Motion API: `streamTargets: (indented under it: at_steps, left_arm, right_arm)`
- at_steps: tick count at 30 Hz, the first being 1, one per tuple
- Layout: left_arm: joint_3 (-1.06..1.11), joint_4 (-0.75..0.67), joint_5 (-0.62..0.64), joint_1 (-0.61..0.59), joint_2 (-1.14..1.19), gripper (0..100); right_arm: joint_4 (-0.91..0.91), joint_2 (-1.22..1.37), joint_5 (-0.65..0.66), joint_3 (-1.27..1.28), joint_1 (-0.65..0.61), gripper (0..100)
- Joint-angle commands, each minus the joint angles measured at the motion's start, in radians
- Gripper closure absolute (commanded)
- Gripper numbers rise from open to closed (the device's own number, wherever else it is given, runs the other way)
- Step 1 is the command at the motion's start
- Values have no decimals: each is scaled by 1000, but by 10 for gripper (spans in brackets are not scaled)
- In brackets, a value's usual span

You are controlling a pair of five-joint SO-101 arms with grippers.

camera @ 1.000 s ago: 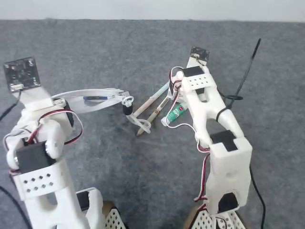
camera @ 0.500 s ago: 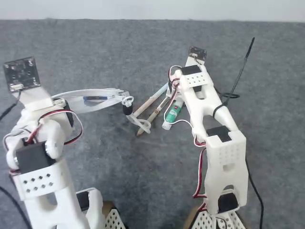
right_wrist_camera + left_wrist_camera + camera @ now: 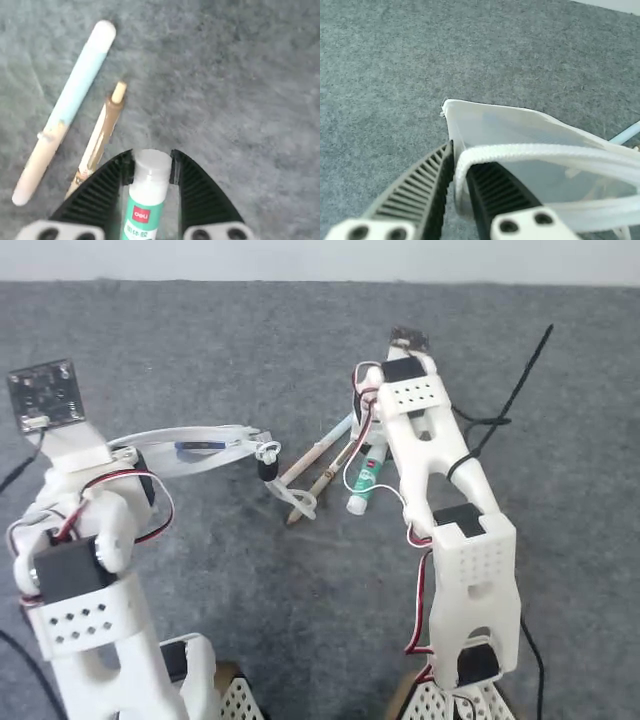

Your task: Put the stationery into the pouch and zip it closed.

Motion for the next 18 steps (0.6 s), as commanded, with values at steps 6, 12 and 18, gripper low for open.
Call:
streamTargets:
  at_steps: [6, 12, 18]
  left_arm:
    - [-13, -41, 18, 2, -12, 989]
    - [-15, -43, 18, 2, -12, 989]
    - [-15, -43, 18, 2, -12, 989]
  right_arm:
    - [163, -53, 135, -132, -50, 992]
    - [312, -182, 141, -130, -143, 992]
    - [326, -334, 143, -29, -205, 992]
